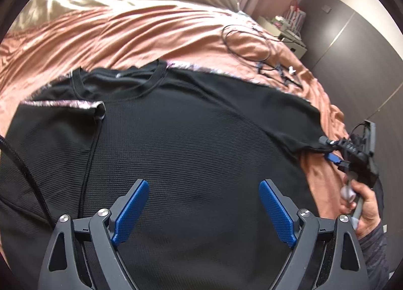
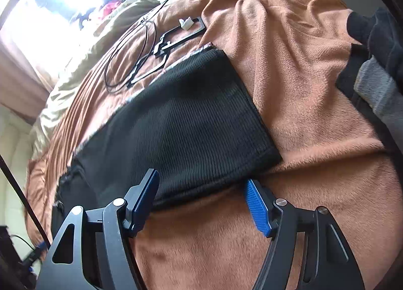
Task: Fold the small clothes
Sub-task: 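Move the right gripper across to the unfolded side of the shirt, then grasp the trimmed side edge of the shirt with the right gripper, then fold the held side inward over the shirt body with the right gripper, then release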
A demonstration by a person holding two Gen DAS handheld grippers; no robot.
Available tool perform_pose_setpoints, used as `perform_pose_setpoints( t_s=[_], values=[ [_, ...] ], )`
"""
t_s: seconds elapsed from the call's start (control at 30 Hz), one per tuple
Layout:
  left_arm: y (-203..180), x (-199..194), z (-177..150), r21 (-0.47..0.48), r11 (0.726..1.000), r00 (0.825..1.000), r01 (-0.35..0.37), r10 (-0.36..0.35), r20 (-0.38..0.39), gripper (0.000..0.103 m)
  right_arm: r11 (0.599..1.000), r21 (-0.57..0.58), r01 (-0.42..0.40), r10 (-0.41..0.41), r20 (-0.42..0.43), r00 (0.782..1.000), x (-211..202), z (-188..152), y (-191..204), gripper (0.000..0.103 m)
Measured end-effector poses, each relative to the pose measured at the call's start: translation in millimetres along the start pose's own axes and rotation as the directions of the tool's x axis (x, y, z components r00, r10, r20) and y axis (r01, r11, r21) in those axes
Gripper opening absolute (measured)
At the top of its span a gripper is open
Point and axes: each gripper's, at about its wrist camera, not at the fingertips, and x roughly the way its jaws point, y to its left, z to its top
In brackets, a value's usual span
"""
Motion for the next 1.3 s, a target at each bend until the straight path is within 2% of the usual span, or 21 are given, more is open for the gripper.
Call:
perform_pose_setpoints(
  t_s=[0.07,0.13,0.2,0.3,0.4,0.6,0.9,1.1,1.3],
  values=[
    [5.6,9.3,0.3,-0.01,1.0,1.0,-0.002,0.002,-0.01,0.088,0.999,0.031,-0.036,0.036,0.007,0.999,4.8,5.3,-4.0,0.065],
    [8.1,17.2,0.5,-0.015,1.0,1.0,-0.005,0.005,-0.017,0.087,0.997,0.05,-0.054,0.054,0.002,0.999,11.9,10.2,-6.1,0.055],
    [10.6,22.8,0.7,-0.021,1.0,1.0,-0.007,0.006,-0.023,0.085,0.997,0.057,-0.049,0.049,0.004,0.999,18.5,14.7,-10.1,0.037],
    [12.2,27.1,-1.0,-0.023,1.0,1.0,-0.001,0.001,-0.026,0.084,0.996,0.076,-0.039,0.039,0.008,0.999,19.3,17.0,-15.6,0.016],
    [11.6,29.7,-0.7,-0.019,1.0,1.0,0.0,0.0,-0.022,0.084,0.995,0.067,-0.076,0.074,0.034,0.997,9.9,16.7,-12.3,0.004],
    [8.9,38.0,4.3,-0.025,0.999,0.999,0.025,-0.026,-0.027,0.078,0.995,-0.062,-0.082,0.087,0.068,0.994,-14.9,22.1,21.9,0.002],
    [11.7,30.6,3.0,-0.03,0.999,0.999,0.035,-0.036,-0.012,0.077,0.97,-0.19,-0.149,0.169,0.092,0.981,-49.4,25.1,82.1,0.002],
    [24.0,18.8,2.9,-0.054,0.998,1.0,0.03,-0.03,0.005,0.077,0.951,-0.251,-0.181,0.205,0.069,0.976,-47.1,14.8,112.1,0.002],
    [36.5,15.2,1.4,-0.073,0.997,1.0,0.023,-0.022,0.007,0.077,0.924,-0.314,-0.218,0.233,0.008,0.973,-31.0,0.6,147.7,0.002]
  ],
)
